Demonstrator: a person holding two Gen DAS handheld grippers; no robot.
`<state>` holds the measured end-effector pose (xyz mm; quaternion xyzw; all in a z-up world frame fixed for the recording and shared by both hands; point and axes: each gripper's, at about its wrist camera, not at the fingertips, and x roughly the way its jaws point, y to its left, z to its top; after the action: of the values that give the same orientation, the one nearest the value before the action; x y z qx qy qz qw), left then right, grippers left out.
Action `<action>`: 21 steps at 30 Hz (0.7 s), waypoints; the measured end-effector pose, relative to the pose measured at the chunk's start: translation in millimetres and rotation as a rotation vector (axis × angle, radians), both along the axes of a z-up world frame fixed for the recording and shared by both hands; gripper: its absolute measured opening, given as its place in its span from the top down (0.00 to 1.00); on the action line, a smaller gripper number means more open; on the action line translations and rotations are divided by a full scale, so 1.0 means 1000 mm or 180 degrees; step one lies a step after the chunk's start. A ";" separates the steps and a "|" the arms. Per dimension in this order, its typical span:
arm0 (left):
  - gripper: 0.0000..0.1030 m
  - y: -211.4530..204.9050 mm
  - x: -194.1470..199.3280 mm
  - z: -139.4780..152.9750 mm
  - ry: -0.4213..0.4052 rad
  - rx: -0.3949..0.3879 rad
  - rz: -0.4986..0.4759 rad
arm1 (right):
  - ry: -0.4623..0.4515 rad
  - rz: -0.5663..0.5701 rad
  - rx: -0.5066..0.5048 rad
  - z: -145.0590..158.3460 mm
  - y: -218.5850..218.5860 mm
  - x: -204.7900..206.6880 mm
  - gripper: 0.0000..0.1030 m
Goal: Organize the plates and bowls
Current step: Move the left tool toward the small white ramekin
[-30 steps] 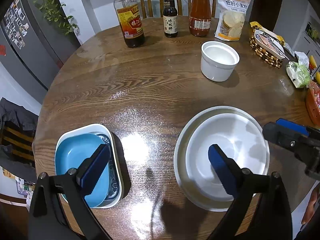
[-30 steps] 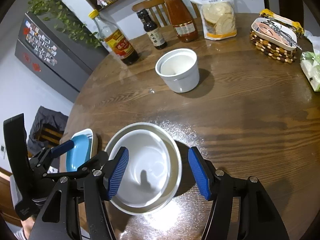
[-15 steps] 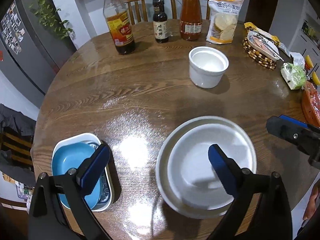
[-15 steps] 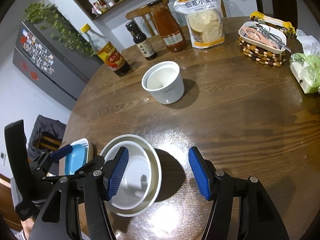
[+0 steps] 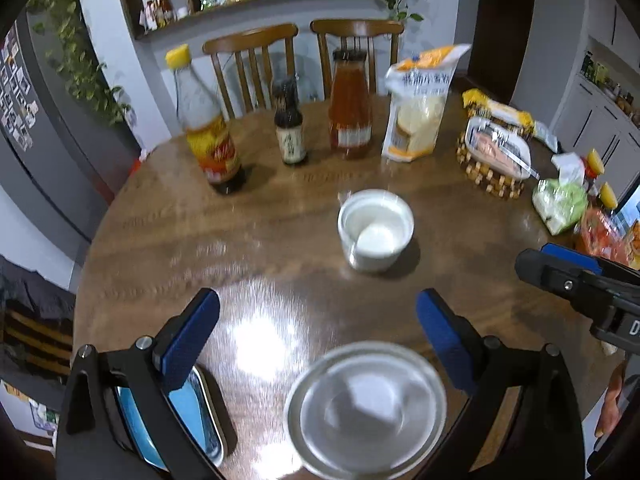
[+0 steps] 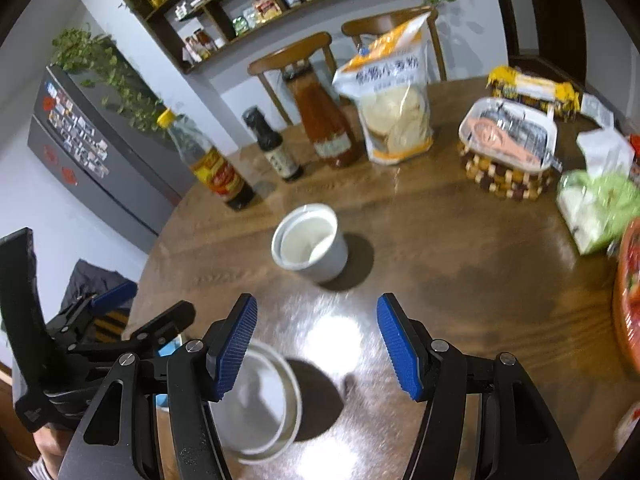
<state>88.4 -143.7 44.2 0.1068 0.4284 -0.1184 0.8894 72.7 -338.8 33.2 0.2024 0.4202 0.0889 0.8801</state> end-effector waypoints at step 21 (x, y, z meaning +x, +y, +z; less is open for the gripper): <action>0.04 -0.020 0.085 -0.040 0.0313 -0.0043 0.0205 | 0.0244 -0.0079 0.0042 -0.031 -0.010 0.082 0.29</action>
<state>173.3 -164.0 4.5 0.0809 0.4740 -0.0977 0.8714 154.2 -349.1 2.0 0.2167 0.4505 0.0728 0.8630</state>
